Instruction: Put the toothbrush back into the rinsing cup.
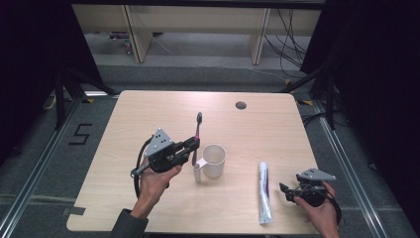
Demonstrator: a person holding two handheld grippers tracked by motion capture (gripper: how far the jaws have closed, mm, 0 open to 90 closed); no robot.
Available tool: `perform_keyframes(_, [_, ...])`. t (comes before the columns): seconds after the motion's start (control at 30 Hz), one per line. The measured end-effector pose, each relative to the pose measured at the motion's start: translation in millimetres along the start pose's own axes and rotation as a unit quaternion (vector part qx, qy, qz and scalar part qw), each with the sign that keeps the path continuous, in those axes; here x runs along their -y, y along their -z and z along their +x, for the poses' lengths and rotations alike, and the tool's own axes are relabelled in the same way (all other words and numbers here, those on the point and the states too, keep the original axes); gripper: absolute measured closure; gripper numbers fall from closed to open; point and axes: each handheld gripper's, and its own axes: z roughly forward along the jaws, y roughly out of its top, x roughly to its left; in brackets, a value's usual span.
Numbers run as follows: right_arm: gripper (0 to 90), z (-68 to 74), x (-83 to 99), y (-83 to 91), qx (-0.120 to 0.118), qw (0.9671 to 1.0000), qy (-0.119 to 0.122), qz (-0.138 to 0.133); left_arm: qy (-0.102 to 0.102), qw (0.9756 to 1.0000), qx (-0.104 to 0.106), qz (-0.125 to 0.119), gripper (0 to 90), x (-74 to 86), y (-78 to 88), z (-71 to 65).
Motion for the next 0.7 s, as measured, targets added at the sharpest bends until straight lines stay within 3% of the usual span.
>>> perform_keyframes(0.1, [25.6,1.4,-0.7,0.7,-0.003,0.9999,-0.013,0.005,-0.003,1.0,-0.002,0.002,80.7,3.7,-3.2,-1.3])
perform_keyframes(0.13, [25.6,0.0,-0.1,-0.1,0.0,1.0,-0.001,0.0,-0.006,1.0,-0.001,0.003,80.7,4.7,-4.4,-1.7])
perform_keyframes(0.2, [25.6,2.0,-0.6,0.9,-0.004,0.9998,-0.016,0.005,-0.008,1.0,0.0,0.005,80.6,6.4,-7.0,-2.7])
perform_keyframes(0.3, [25.6,1.6,-0.7,0.8,-0.002,0.9999,-0.014,0.005,-0.01,0.9999,0.002,0.008,80.6,9.9,-10.1,-2.8])
perform_keyframes(0.33, [25.6,-0.1,0.0,0.1,0.001,1.0,0.002,0.0,-0.011,0.9999,0.001,0.01,80.6,11.0,-10.5,-2.7])
perform_keyframes(0.37, [25.6,0.0,0.0,0.3,0.0,1.0,0.002,-0.001,-0.012,0.9999,0.0,0.012,80.6,13.3,-11.1,-2.9])
perform_keyframes(0.4, [25.6,1.8,-0.8,1.1,-0.002,0.9999,-0.014,0.003,-0.013,0.9998,0.001,0.013,80.6,15.3,-11.5,-2.9])
perform_keyframes(0.7, [25.6,1.6,-0.8,1.0,-0.001,0.9999,-0.011,0.003,-0.005,0.9996,0.002,0.029,80.4,32.3,-14.1,-0.4])
